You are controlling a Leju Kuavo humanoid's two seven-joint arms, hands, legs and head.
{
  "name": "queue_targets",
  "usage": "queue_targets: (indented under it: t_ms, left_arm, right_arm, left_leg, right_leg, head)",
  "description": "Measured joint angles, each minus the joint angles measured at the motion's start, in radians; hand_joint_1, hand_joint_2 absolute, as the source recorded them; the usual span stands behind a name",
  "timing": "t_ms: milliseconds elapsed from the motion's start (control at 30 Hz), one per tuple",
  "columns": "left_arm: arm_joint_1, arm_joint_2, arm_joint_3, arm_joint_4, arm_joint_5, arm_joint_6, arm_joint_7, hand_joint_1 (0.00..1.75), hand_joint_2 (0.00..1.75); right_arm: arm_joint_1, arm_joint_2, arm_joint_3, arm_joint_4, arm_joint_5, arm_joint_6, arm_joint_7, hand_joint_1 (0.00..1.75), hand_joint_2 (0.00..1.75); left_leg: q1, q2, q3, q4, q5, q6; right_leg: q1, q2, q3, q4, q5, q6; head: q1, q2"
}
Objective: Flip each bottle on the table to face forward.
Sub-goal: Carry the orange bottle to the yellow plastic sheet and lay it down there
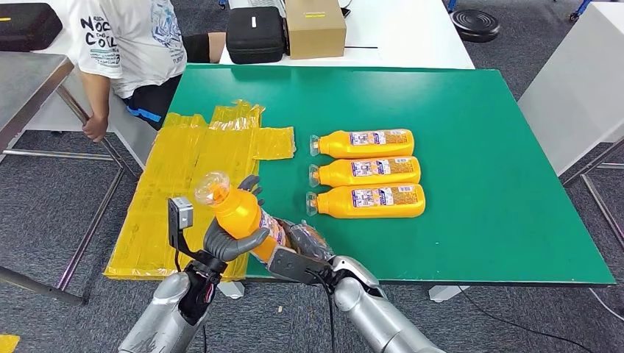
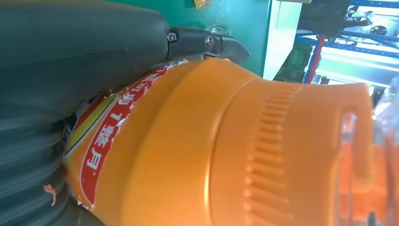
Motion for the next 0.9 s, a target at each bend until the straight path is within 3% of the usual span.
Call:
queue_targets:
  t_ms: [33, 67, 500, 567, 633, 700, 900]
  left_arm:
    - [0.000, 0.000, 0.000, 0.000, 0.000, 0.000, -0.001, 1.70, 1.75]
    - [0.000, 0.000, -0.001, 0.000, 0.001, 0.000, -0.002, 1.75, 1.75]
    - [0.004, 0.009, -0.025, -0.016, -0.006, -0.012, -0.042, 1.75, 1.75]
    - [0.004, 0.012, -0.028, -0.018, -0.010, -0.017, -0.047, 1.75, 1.75]
    - [0.005, 0.014, -0.032, -0.019, -0.014, -0.022, -0.049, 1.75, 1.75]
    - [0.005, 0.014, -0.038, -0.024, -0.017, -0.027, -0.050, 1.75, 1.75]
    - [0.006, 0.014, -0.054, -0.043, -0.023, -0.023, -0.053, 1.75, 1.75]
  right_arm:
    - [0.000, 0.000, 0.000, 0.001, 0.000, -0.001, 0.000, 1.75, 1.75]
    - [0.000, 0.000, 0.000, 0.003, 0.000, -0.002, 0.001, 1.75, 1.75]
    - [0.001, -0.002, 0.002, 0.006, -0.009, -0.024, -0.007, 1.71, 1.75]
    - [0.001, -0.001, 0.003, 0.006, -0.009, -0.025, -0.007, 0.83, 1.75]
    - [0.001, 0.001, 0.003, 0.006, -0.009, -0.028, -0.006, 0.00, 0.87]
    - [0.002, 0.003, 0.003, 0.006, -0.004, -0.044, -0.005, 0.00, 0.00]
    - [0.015, 0.011, 0.003, -0.008, 0.020, -0.132, -0.014, 0.00, 0.00]
  left_leg:
    - [0.000, 0.000, 0.000, 0.000, 0.000, 0.000]
    - [0.000, 0.000, 0.000, 0.000, 0.000, 0.000]
    - [0.000, 0.000, 0.000, 0.000, 0.000, 0.000]
    - [0.000, 0.000, 0.000, 0.000, 0.000, 0.000]
    - [0.000, 0.000, 0.000, 0.000, 0.000, 0.000]
    - [0.000, 0.000, 0.000, 0.000, 0.000, 0.000]
    - [0.000, 0.000, 0.000, 0.000, 0.000, 0.000]
  right_leg:
    - [0.000, 0.000, 0.000, 0.000, 0.000, 0.000]
    - [0.000, 0.000, 0.000, 0.000, 0.000, 0.000]
    - [0.000, 0.000, 0.000, 0.000, 0.000, 0.000]
    - [0.000, 0.000, 0.000, 0.000, 0.000, 0.000]
    - [0.000, 0.000, 0.000, 0.000, 0.000, 0.000]
    - [0.000, 0.000, 0.000, 0.000, 0.000, 0.000]
    - [0.000, 0.000, 0.000, 0.000, 0.000, 0.000]
  head:
    - [0.000, 0.000]
    - [0.000, 0.000]
    - [0.000, 0.000]
    - [0.000, 0.000]
    - [0.000, 0.000]
    - [0.000, 0.000]
    - [0.000, 0.000]
